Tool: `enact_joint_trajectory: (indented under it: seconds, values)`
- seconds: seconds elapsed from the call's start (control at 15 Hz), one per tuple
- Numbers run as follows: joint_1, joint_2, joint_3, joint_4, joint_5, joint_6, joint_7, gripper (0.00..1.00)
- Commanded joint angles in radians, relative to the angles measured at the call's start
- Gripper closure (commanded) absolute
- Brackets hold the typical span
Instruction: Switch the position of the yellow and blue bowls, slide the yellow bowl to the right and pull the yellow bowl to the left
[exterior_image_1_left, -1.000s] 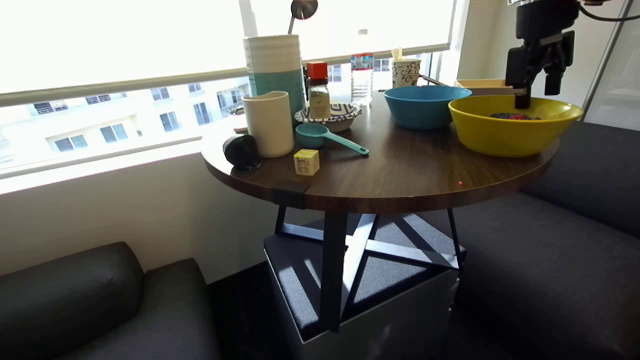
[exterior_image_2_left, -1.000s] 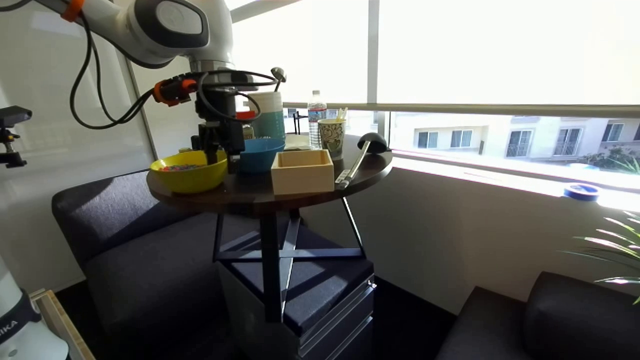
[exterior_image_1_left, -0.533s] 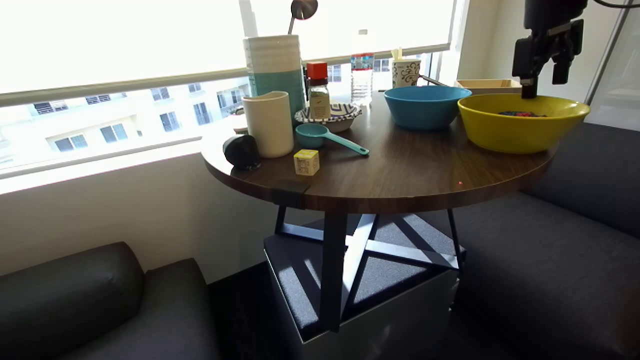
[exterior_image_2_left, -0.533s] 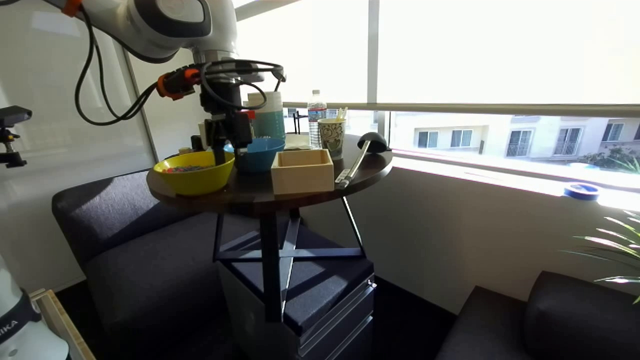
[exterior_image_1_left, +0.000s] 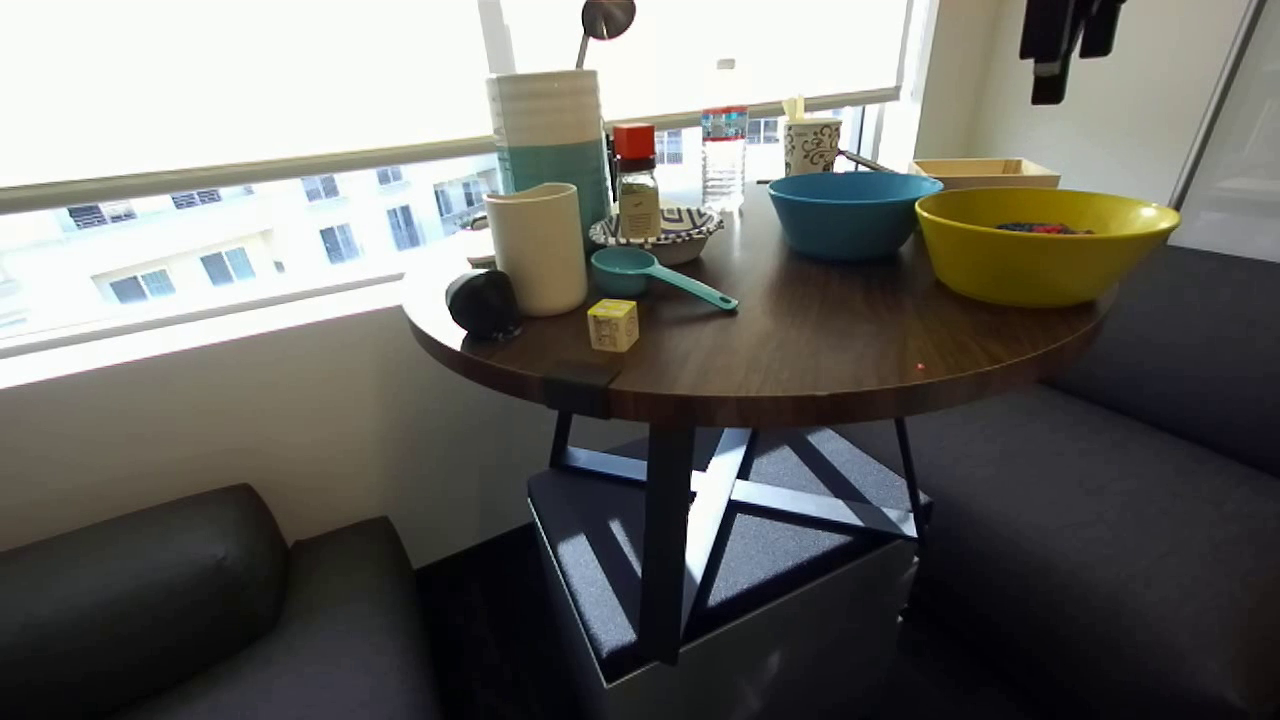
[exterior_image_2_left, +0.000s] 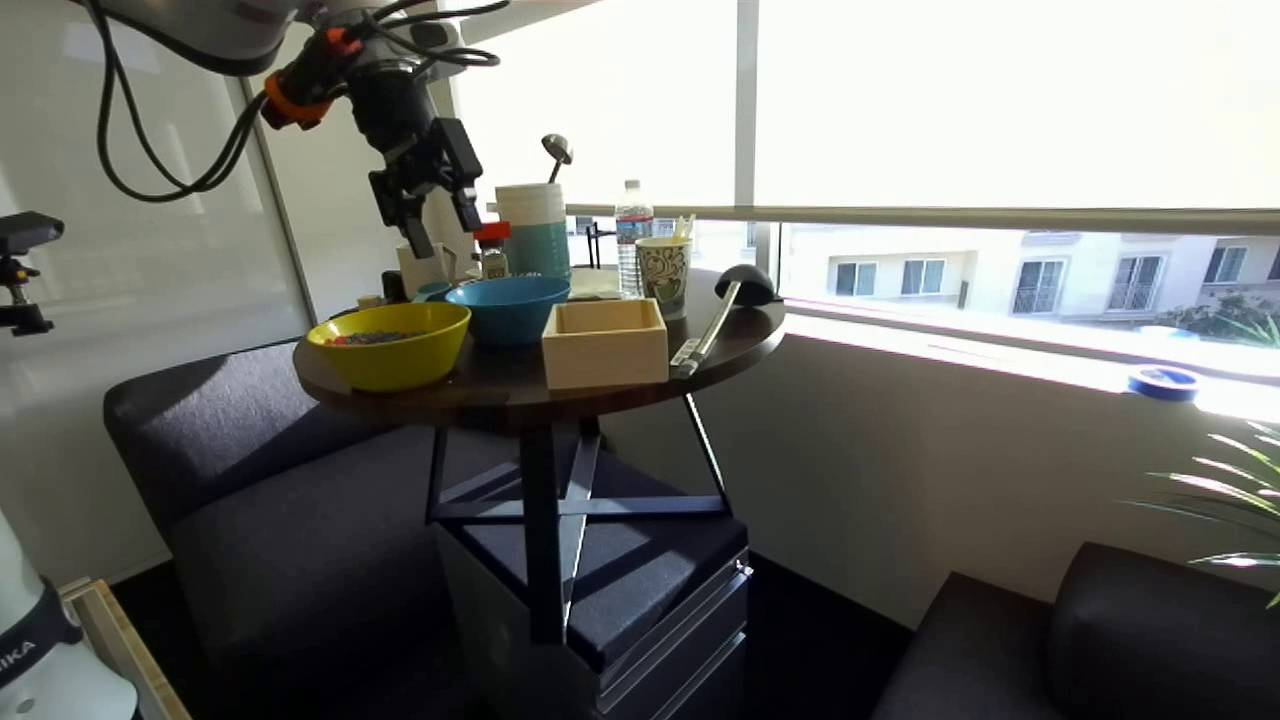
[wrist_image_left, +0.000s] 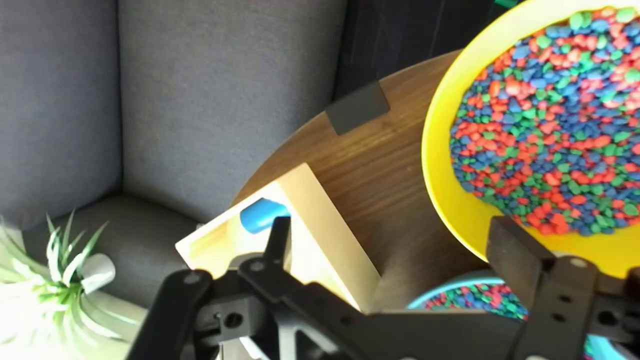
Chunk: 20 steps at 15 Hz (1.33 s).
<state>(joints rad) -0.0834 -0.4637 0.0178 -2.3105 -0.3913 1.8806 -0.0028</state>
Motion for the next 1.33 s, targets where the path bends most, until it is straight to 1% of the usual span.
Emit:
enact_joint_trajectory:
  seconds: [0.0, 0.27, 0.4, 0.53, 0.67, 0.8, 0.87, 0.93, 1.0, 1.27]
  values:
    - [0.06, 0.001, -0.004, 0.03, -0.014, 0.083, -0.105, 0.0]
    - [0.116, 0.056, -0.073, 0.05, 0.1, 0.28, -0.258, 0.0]
    - [0.148, 0.1, -0.11, 0.063, 0.205, 0.324, -0.359, 0.0]
    - [0.177, 0.143, -0.144, 0.074, 0.329, 0.328, -0.456, 0.0]
    - [0.199, 0.181, -0.166, 0.091, 0.447, 0.287, -0.546, 0.0]
    - [0.202, 0.216, -0.169, 0.108, 0.522, 0.251, -0.605, 0.0]
    - [0.198, 0.241, -0.166, 0.115, 0.548, 0.243, -0.632, 0.0]
    - [0.186, 0.264, -0.154, 0.129, 0.539, 0.218, -0.636, 0.0]
    - [0.165, 0.211, -0.136, 0.078, 0.507, 0.263, -0.599, 0.0]
    - [0.159, 0.224, -0.132, 0.081, 0.508, 0.261, -0.602, 0.0]
